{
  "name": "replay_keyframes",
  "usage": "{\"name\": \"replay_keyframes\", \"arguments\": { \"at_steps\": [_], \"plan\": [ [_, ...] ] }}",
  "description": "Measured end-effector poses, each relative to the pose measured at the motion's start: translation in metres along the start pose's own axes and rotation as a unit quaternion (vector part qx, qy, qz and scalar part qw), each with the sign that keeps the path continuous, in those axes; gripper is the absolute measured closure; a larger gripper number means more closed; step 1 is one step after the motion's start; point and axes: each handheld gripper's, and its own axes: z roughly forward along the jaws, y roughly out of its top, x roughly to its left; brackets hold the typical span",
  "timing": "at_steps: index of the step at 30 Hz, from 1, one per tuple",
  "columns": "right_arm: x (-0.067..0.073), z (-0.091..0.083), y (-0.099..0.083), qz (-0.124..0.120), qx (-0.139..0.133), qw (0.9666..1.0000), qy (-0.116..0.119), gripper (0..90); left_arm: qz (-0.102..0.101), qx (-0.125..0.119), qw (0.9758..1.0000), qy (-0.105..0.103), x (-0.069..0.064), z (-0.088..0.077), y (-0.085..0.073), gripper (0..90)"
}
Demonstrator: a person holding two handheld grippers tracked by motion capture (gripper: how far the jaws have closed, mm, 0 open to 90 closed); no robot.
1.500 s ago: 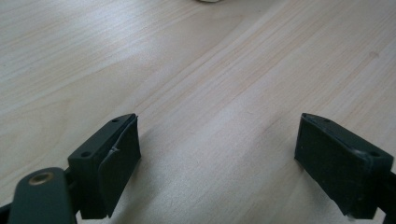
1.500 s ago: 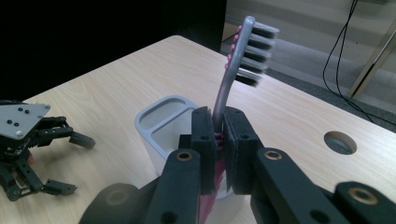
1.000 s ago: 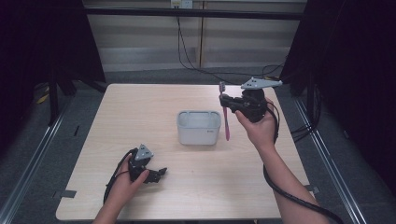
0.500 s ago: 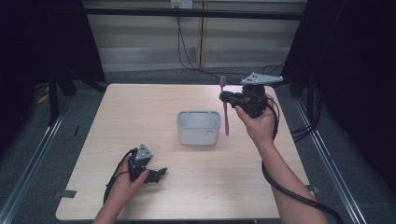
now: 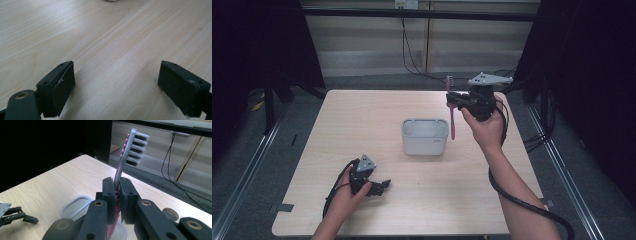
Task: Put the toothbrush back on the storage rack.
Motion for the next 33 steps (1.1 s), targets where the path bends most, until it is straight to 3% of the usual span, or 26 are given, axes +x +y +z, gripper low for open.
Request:
{"name": "replay_keyframes", "arguments": {
  "at_steps": [8,33],
  "plan": [
    [0.003,0.004,0.007,0.000,-0.012,0.9999,-0.004,83.6,0.002,0.000,1.0000,0.001,0.000,0.000,0.000,13.7],
    [-0.001,0.019,0.008,0.008,-0.009,0.9998,-0.014,83.6,0.002,0.001,1.0000,-0.001,0.000,0.000,0.000,13.7]
  ]
}}
